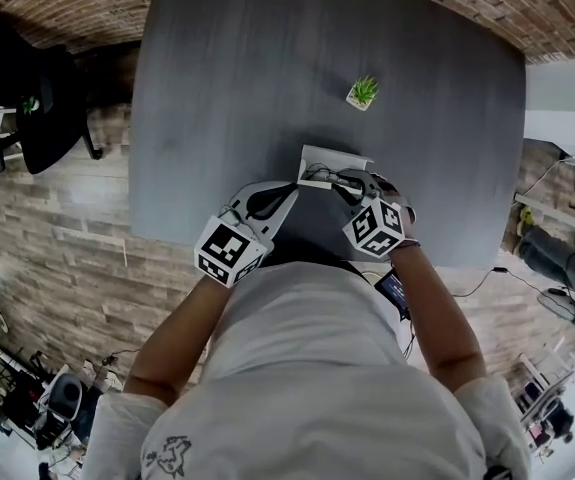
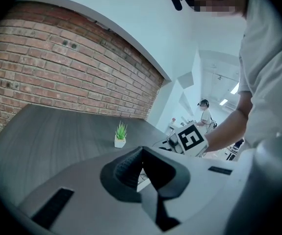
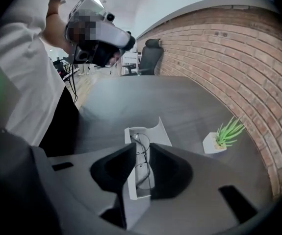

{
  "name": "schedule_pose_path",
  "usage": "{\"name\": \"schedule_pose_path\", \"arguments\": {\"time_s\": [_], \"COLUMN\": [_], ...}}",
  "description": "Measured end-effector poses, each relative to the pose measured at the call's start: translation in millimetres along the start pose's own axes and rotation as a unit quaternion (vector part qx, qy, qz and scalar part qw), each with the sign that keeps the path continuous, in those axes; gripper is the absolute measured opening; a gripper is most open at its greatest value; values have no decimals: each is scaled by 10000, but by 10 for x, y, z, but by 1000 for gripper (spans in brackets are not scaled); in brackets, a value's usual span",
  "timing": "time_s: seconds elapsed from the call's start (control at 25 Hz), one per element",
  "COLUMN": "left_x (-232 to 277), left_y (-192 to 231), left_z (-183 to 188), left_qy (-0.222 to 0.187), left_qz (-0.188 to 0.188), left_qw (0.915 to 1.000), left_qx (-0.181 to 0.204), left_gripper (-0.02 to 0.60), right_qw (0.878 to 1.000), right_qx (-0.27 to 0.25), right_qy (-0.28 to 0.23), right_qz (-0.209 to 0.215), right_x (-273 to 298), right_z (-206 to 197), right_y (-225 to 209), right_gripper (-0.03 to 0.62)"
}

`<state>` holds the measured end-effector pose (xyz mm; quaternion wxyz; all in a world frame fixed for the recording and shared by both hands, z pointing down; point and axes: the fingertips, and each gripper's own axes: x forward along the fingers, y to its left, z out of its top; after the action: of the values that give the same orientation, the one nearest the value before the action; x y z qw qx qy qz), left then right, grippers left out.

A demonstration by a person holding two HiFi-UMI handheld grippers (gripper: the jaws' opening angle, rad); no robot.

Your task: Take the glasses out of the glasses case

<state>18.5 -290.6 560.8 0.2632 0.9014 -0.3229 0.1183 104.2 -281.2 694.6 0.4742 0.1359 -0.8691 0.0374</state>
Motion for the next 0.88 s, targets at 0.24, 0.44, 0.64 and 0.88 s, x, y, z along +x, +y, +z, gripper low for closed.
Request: {"name": "schedule_pose_path", "arguments": {"time_s": [0.24,0.44,0.64,0.88], "left_x": [85,126,146,161], "left_y": [84,174,242,308], "left_z": [-105,-189,-256,-275], "left_qy": [161,235,301,339], "left_qz": [-117,-118,-125,-129], "left_qw": [9998,9996,9993,9991], "left_qx": [-32,-124,-166,-218], "left_gripper": [11,11,11,11], "right_qw": [9990,9969,9945,9918], "right_qx": [-136,-301,-421,-467], "right_qy": [380,640,848,1028], "right_qz": [186,332,446,604], "right_x": [227,351,427,495], "right_z": [-142,-198,-259,-300], "right_y": [-7,4,27,36], "right_gripper": [82,72,61,42]}}
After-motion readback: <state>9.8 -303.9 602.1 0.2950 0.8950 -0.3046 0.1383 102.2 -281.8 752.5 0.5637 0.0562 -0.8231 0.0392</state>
